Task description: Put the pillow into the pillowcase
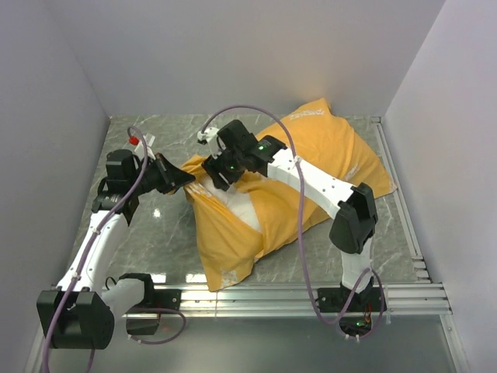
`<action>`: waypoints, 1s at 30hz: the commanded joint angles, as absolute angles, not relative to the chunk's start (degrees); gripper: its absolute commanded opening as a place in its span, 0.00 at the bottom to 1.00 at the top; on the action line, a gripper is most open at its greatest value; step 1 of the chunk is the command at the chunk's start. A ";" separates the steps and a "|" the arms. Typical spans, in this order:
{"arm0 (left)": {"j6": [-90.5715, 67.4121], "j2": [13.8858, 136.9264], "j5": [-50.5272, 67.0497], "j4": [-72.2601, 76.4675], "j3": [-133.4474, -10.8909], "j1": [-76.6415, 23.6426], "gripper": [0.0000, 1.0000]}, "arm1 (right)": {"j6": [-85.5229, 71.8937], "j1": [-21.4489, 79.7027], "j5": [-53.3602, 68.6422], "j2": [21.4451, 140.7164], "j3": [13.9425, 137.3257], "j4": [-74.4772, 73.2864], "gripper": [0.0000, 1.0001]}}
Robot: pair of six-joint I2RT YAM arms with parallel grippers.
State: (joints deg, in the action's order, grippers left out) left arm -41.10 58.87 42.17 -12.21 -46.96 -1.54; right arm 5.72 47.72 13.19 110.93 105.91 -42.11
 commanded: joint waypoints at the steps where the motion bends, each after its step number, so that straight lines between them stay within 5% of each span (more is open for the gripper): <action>1: -40.16 58.09 43.33 -7.48 -49.84 -0.35 0.00 | 11.24 47.46 -3.83 107.67 108.63 -51.84 0.65; 13: -35.68 60.55 45.44 -6.15 -50.36 -0.61 0.00 | 6.94 39.47 15.56 94.56 98.88 -49.38 0.41; 20: -38.50 66.77 41.84 2.02 -55.53 -11.94 0.02 | 2.48 39.81 28.91 100.10 91.68 -48.44 0.59; 22: -37.62 68.72 41.22 1.23 -57.12 -14.40 0.11 | 1.67 40.17 26.12 100.63 90.88 -46.68 0.61; 24: -38.32 70.48 41.31 0.27 -57.83 -14.24 0.41 | 0.88 40.25 22.69 101.77 90.88 -45.71 0.61; 27: -38.32 70.05 43.06 -3.07 -58.01 -9.86 0.67 | 1.05 40.25 15.83 104.06 91.58 -45.00 0.37; 28: -38.32 69.35 43.50 -4.64 -57.92 -6.80 0.73 | 1.14 40.17 14.69 104.50 92.63 -45.35 0.13; 30: -36.14 67.07 45.44 -7.28 -58.18 -3.79 0.74 | 0.44 39.73 15.55 104.15 93.42 -45.79 0.00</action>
